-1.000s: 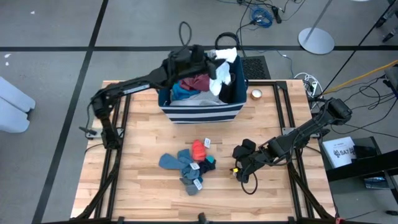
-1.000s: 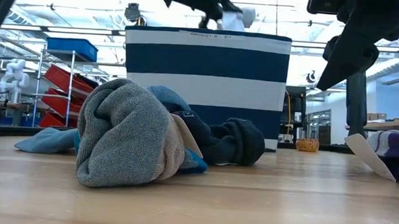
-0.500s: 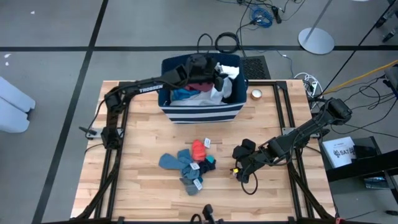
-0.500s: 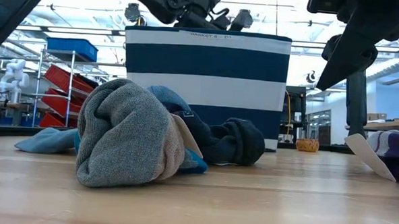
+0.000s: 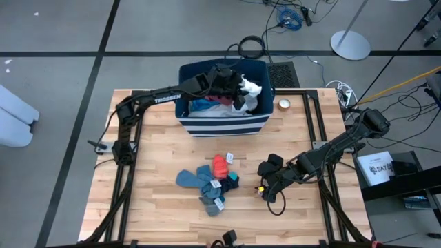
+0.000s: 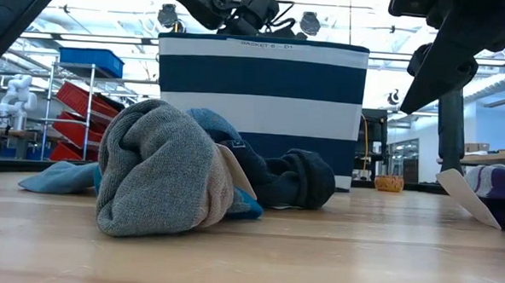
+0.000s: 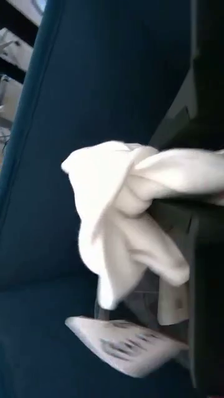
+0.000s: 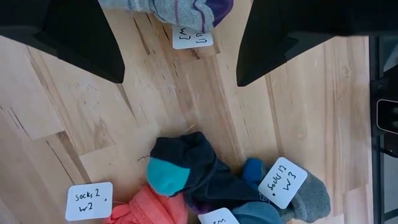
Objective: Sort clothes
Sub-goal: Put the white pair of socks into the blue laundry organizer, then put the gray pair of socks into the blue laundry organizer
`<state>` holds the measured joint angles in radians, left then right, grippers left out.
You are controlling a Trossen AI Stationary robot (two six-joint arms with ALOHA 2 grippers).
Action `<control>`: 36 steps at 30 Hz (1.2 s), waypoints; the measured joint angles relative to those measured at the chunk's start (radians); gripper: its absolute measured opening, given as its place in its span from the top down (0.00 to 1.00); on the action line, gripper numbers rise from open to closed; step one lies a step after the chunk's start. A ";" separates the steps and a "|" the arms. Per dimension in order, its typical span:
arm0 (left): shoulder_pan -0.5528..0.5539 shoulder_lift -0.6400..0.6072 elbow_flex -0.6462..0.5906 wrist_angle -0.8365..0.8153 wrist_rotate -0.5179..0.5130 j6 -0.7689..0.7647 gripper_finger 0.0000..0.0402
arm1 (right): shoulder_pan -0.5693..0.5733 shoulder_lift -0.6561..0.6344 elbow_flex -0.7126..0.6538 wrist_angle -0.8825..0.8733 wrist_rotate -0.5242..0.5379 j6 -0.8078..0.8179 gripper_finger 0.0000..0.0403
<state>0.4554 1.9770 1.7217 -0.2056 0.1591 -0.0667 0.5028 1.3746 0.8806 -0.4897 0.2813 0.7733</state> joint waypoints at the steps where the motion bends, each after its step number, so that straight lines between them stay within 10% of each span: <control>1: -0.001 0.000 0.006 -0.009 0.002 0.008 0.71 | 0.000 0.000 0.000 0.000 0.000 0.000 0.26; 9: 0.000 -0.013 0.170 -0.153 0.002 0.021 0.48 | 0.000 0.000 0.000 0.000 0.000 0.000 0.26; 18: -0.007 -0.068 0.364 -0.335 0.005 -0.005 0.47 | 0.000 0.000 0.001 -0.014 0.000 0.000 0.26; 36: -0.231 -0.177 0.366 -0.906 -0.044 0.137 0.47 | 0.026 0.000 0.001 -0.073 -0.051 0.072 0.26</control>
<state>0.2249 1.7999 2.0880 -1.1114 0.1156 0.0701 0.5285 1.3750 0.8814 -0.5631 0.2304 0.8455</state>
